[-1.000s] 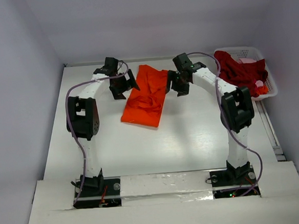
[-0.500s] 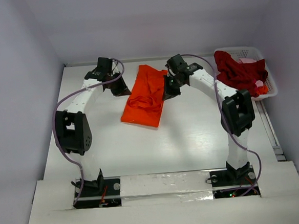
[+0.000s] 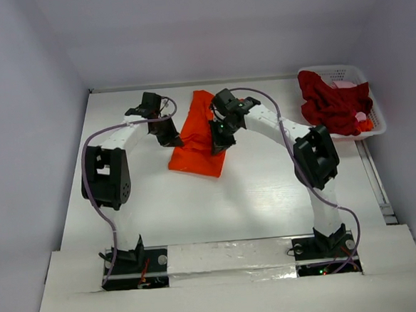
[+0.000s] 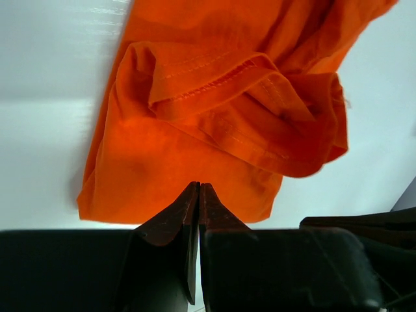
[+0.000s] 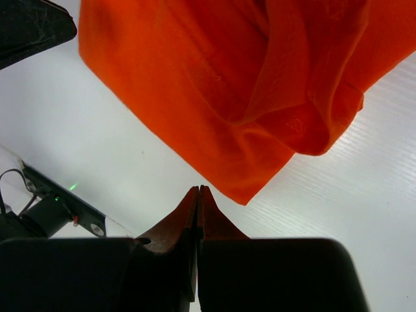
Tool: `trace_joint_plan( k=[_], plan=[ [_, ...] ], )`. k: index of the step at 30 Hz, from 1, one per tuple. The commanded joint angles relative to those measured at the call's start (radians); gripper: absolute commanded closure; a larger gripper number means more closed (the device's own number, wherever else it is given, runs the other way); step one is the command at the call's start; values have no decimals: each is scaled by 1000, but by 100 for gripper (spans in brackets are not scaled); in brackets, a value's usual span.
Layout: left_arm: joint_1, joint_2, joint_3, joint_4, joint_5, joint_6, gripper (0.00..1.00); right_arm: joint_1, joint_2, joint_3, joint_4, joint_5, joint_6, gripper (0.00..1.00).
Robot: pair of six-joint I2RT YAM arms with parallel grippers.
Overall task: Fold and stack the t-shirts
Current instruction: Fold the folded rectangular tshirt in 1/3 of the way
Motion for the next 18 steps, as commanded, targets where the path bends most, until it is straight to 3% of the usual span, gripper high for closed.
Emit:
trace_joint_plan(
  k=[1,18],
  plan=[
    [1,31,20,13,26,18,100,-3,25,49,-5,-6,-3,100],
    [1,158,74,27,20,42,100,-3,163,184,-16,33,-15,100]
  ],
)
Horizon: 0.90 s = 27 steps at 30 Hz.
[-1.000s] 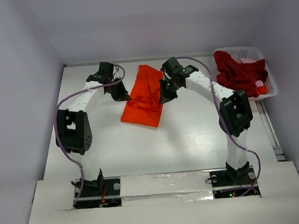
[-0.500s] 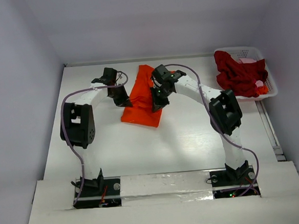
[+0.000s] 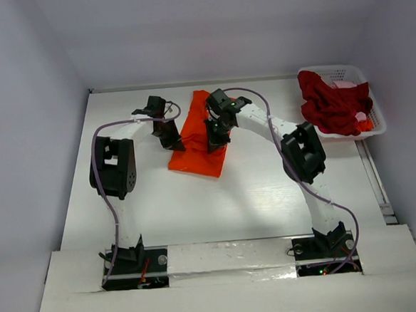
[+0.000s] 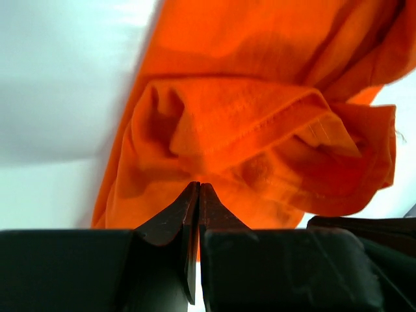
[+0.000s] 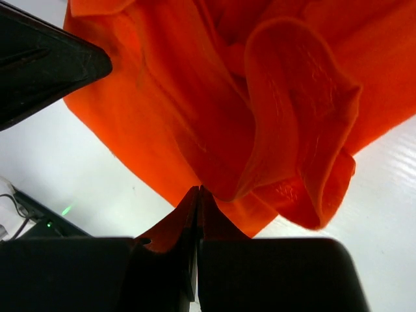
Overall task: Fold and stack the t-shirts
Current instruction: Fold the folded rectangular tshirt in 1/3 of the way
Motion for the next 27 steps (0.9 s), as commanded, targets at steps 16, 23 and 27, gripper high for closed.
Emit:
trace_joint_plan(
  k=[16,23,27],
  plan=[
    [1,133,209,24,6,-10,100,-1,137,228,-24,63,-28,100],
    [1,171,272,29,13,-23,100,-1,200,311,-48,71,-41,100],
    [1,207,326,22,17,-30,100,-1,162,327,-51,80,-54,100]
  ],
)
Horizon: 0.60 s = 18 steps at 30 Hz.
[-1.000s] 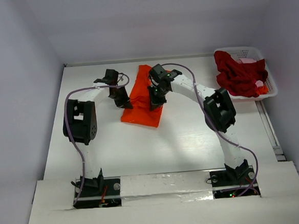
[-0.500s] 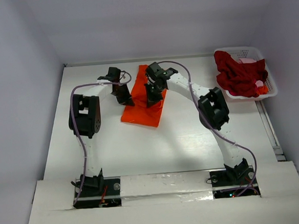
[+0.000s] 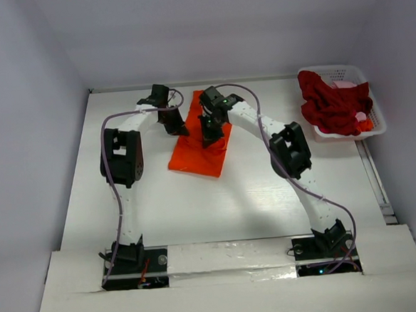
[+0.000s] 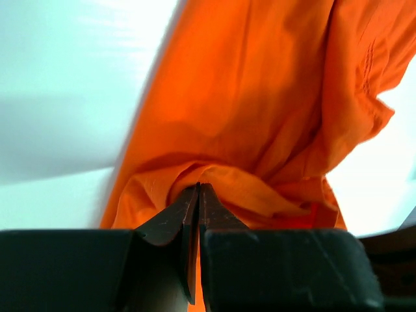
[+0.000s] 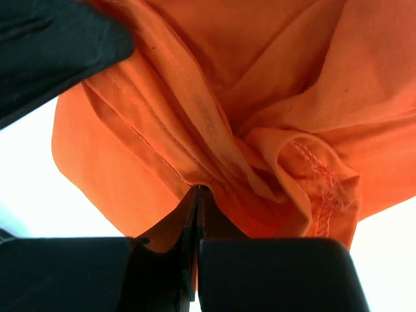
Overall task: Fold and stack the t-shirts
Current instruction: Fold the folded rectangular tshirt in 1/3 of the way
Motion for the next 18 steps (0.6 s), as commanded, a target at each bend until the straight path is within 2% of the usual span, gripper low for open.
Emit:
trace_joint_plan(
  k=[1,8,11,18],
  plan=[
    [1,21,83,-5,15,-10,100,-1,-54,56,-9,14,-26,100],
    [1,41,139,-11,1,-10,100,-1,-220,-68,15,43,-40,100],
    [1,70,168,-28,7,-12,100,-1,-263,-84,17,8,-42,100],
    [1,115,226,-36,4,-20,100,28,-291,-139,26,-30,-49,100]
  ],
)
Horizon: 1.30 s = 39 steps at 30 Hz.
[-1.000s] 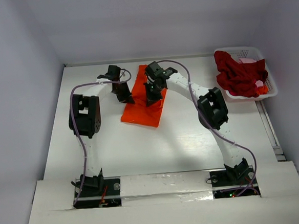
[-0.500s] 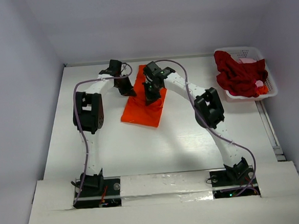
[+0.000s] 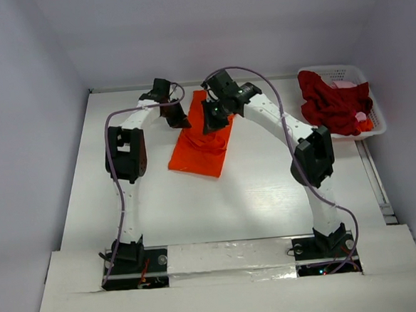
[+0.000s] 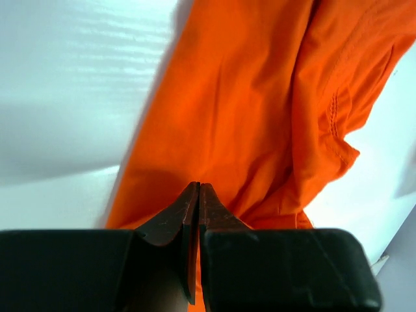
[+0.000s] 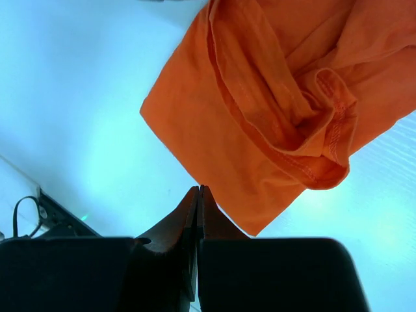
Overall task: Fold and stack the t-shirts
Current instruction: Fold the folded rectangular tshirt in 1/3 of the way
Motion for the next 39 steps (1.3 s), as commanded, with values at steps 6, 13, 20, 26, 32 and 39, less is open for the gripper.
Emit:
trace_joint_plan(
  k=[6,13,20,26,32,39],
  plan=[
    [1,7,71,-32,-16,4,100,24,14,-131,31,27,-23,100],
    [1,-43,73,-53,-56,0,100,33,57,-203,66,82,-19,100],
    [1,-202,-49,-108,-121,39,100,33,95,-167,56,99,-21,100],
    [1,-350,-230,-62,-132,47,100,33,173,-56,16,108,-24,100],
    [1,-411,-358,-29,-122,59,100,33,227,53,-15,141,-27,100],
    [1,-385,-419,20,-118,59,100,24,241,91,-19,177,-21,100]
  ],
)
